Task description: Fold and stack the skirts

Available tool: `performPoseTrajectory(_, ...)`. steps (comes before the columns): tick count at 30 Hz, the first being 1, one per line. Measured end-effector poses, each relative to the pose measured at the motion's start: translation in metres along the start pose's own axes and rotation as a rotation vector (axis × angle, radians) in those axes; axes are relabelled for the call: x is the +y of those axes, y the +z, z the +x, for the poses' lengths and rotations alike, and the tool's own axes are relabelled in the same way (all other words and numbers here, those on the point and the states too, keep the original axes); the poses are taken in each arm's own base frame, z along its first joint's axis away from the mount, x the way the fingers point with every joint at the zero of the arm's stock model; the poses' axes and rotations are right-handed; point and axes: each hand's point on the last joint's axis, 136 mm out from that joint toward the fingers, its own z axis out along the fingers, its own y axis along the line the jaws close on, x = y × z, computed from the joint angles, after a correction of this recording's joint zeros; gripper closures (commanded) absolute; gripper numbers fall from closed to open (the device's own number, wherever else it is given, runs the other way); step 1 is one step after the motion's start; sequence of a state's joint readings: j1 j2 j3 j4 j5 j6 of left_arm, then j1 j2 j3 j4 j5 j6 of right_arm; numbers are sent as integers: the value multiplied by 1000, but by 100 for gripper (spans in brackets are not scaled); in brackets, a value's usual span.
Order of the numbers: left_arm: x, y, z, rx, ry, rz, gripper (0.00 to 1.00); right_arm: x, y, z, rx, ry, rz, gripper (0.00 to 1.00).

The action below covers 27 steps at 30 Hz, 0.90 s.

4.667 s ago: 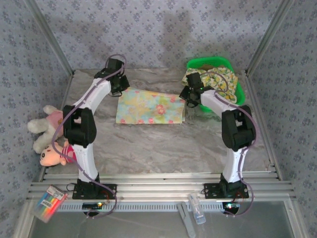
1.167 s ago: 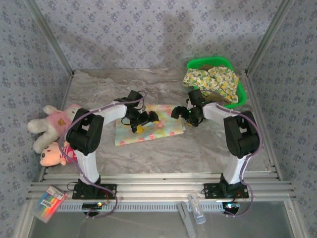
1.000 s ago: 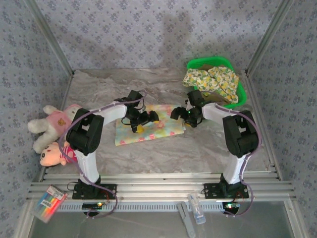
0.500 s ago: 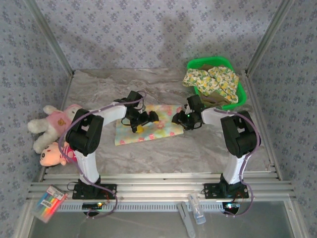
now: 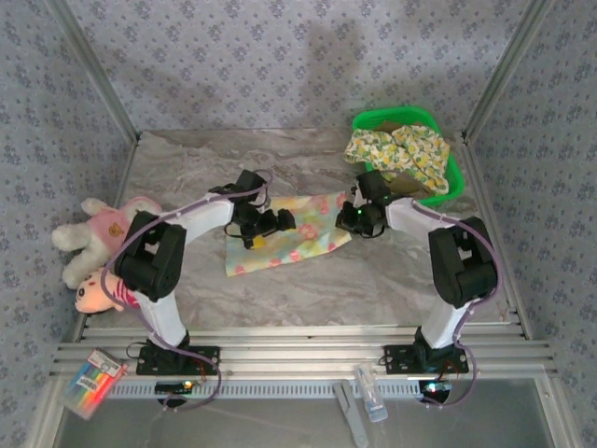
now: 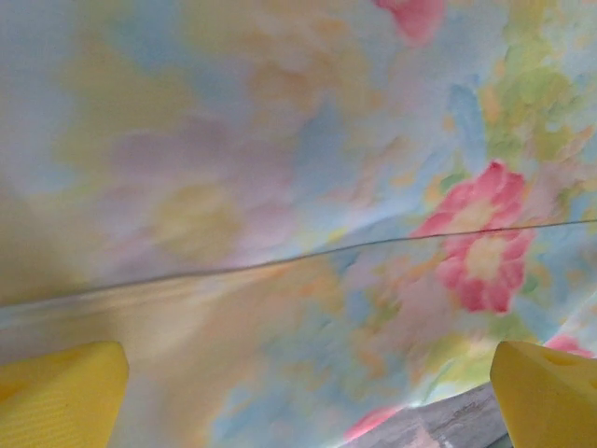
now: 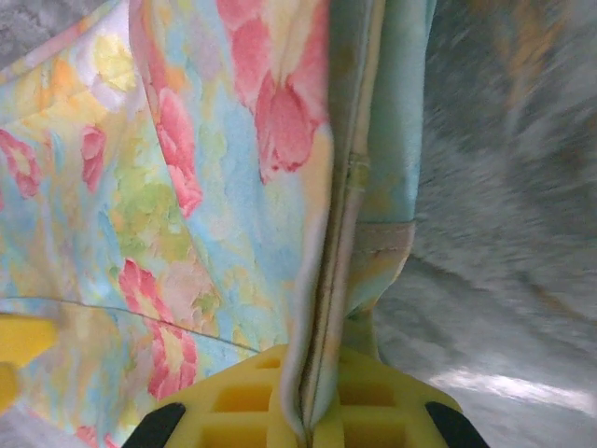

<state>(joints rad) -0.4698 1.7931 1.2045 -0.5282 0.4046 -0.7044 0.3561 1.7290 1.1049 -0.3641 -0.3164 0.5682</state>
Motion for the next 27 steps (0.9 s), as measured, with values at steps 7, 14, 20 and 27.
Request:
performPoseTrajectory(7,59,-58,-24,-158,-64,-94,11,-1,-39,-24,-51,-182,265,100)
performPoseTrajectory(14,92,-27,-8,-52,-80,-172,48,42,-61,-36,-88,-383,432,100)
performPoseTrajectory(20,94,-6,-2,13,-77,-155,65,65,-50,-26,-43,-528,553,100)
performPoseTrajectory(27,102,-4,0,28,-88,-179,87,91,-34,-18,-19,-588,536,100)
